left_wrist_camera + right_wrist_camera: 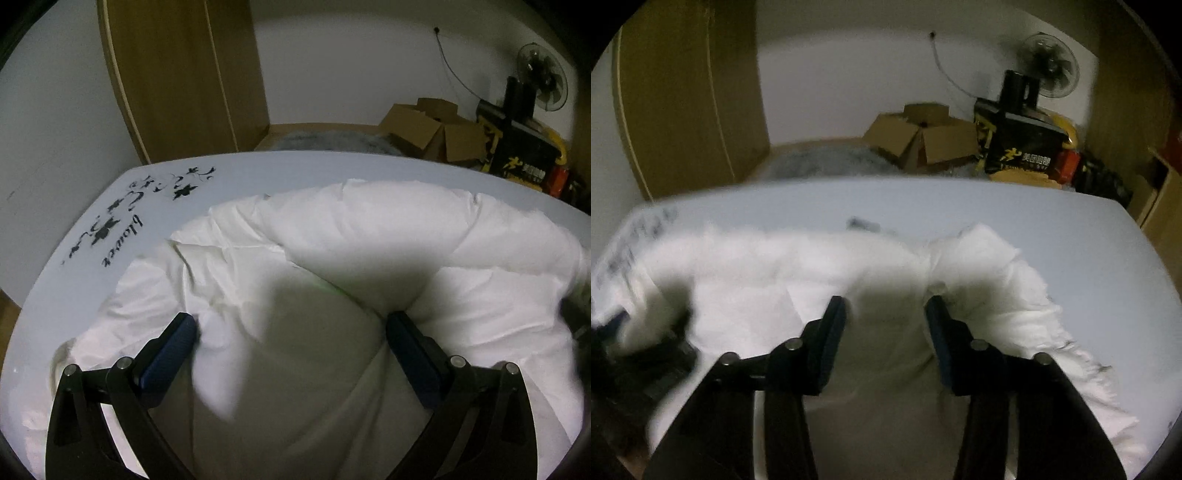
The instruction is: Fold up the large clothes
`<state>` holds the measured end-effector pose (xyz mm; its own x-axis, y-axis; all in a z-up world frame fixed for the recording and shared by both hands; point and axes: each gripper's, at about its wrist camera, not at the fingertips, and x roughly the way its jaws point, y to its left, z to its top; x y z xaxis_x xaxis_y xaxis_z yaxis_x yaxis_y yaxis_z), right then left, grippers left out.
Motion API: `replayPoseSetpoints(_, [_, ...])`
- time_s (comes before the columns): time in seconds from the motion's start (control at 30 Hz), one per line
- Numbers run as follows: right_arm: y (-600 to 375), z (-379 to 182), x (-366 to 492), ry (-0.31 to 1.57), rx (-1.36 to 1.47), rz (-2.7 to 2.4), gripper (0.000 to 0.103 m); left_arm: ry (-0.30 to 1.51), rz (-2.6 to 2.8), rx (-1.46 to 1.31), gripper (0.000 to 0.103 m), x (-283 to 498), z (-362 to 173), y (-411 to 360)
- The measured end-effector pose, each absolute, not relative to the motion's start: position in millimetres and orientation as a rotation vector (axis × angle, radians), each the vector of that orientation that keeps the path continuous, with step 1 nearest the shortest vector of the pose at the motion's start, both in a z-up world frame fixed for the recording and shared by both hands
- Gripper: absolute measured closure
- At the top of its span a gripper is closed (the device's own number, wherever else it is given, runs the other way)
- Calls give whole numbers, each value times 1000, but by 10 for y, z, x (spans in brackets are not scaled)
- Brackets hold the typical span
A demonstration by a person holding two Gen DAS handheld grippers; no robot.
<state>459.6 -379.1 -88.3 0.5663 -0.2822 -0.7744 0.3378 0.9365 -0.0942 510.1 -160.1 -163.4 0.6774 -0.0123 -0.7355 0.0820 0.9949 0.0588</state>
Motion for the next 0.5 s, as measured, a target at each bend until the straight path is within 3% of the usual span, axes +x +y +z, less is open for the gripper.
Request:
replayPoseSetpoints(0.07, [-3953, -872, 4620, 913, 110, -359, 28, 833, -53, 100, 0, 5091, -1664, -1598])
replayPoseSetpoints(0.23, [-4664, -816, 4433, 918, 115, -484, 25, 845, -69, 86, 0, 5106, -1697, -1577])
replayPoseSetpoints(0.33, [-5325, -964, 4198, 971, 373, -467, 25, 848, -78, 82, 0, 5105, -1698, -1568])
replayPoseSetpoints(0.5, [-5589, -452, 3833, 821, 487, -625, 25, 844, -68, 98, 0, 5081, -1689, -1600])
